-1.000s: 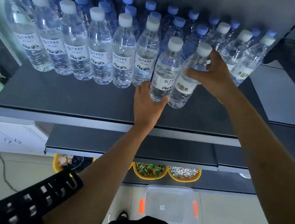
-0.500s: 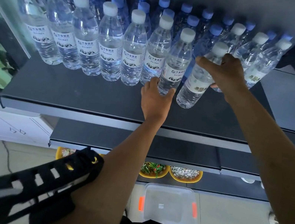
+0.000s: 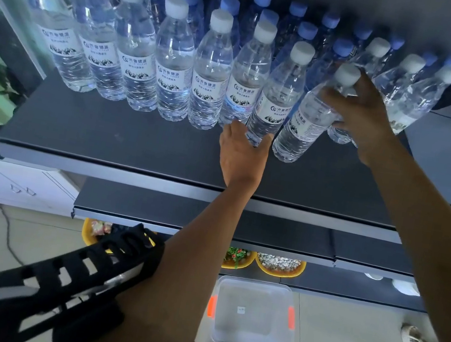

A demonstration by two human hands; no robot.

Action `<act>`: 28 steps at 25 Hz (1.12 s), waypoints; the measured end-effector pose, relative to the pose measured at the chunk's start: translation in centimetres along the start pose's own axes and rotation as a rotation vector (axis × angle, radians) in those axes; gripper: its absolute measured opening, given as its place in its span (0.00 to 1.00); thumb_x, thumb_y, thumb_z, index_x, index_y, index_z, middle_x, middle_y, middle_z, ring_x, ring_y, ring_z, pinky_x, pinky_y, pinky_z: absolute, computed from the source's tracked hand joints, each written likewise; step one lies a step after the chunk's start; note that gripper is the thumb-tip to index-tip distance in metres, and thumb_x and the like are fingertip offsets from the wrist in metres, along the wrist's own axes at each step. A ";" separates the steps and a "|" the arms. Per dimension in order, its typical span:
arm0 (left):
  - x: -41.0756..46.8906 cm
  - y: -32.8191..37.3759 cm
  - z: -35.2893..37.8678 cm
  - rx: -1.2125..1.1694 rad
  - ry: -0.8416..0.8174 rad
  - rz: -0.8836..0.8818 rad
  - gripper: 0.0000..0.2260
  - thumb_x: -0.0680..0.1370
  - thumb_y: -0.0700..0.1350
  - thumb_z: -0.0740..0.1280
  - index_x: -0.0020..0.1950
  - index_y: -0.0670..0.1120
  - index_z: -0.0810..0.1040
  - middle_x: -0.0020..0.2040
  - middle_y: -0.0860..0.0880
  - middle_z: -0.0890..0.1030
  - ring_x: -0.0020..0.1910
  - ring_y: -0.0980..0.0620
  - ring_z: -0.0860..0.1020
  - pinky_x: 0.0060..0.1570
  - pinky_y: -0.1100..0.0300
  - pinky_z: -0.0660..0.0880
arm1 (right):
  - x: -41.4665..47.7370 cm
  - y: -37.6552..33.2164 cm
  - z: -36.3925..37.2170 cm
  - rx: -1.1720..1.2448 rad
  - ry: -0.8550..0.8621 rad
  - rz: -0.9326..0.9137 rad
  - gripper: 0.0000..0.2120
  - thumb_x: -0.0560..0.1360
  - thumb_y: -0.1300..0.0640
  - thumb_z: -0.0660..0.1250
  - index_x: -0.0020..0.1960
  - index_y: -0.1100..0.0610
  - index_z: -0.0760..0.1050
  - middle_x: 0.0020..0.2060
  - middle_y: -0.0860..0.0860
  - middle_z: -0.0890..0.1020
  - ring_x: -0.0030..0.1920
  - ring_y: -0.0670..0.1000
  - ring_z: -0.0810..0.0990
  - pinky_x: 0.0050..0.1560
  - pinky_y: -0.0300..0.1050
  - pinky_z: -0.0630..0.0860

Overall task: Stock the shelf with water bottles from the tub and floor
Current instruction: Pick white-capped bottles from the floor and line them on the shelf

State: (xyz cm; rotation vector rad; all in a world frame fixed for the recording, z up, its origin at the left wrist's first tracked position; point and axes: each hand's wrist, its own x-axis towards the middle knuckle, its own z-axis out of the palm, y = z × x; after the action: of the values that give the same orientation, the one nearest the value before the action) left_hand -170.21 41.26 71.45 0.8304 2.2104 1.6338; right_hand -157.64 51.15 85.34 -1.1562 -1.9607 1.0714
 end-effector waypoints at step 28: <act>0.4 -0.6 1.2 0.130 0.034 0.012 0.19 0.76 0.61 0.70 0.49 0.47 0.72 0.49 0.52 0.75 0.52 0.50 0.73 0.50 0.55 0.72 | -2.4 12.0 8.1 -0.145 0.257 0.050 0.23 0.74 0.46 0.73 0.65 0.50 0.72 0.54 0.43 0.81 0.53 0.52 0.78 0.53 0.53 0.78</act>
State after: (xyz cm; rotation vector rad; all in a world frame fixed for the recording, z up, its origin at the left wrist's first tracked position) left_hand -170.12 42.31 70.56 0.8562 2.3602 1.5334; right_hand -158.40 49.76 70.75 -1.3544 -1.8382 0.7716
